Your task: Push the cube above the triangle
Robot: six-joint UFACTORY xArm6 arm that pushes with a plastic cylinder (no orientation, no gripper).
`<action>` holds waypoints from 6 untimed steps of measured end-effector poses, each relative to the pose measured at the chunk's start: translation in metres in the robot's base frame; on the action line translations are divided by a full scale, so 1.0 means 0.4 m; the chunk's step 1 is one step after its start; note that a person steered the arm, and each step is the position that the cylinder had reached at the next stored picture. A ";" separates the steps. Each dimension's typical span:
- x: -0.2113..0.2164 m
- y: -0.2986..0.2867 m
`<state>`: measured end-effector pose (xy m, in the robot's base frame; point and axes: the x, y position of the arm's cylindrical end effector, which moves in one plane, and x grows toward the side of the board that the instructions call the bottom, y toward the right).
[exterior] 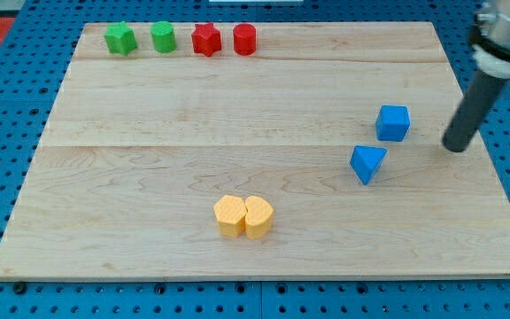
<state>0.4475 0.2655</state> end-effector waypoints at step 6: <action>-0.113 -0.630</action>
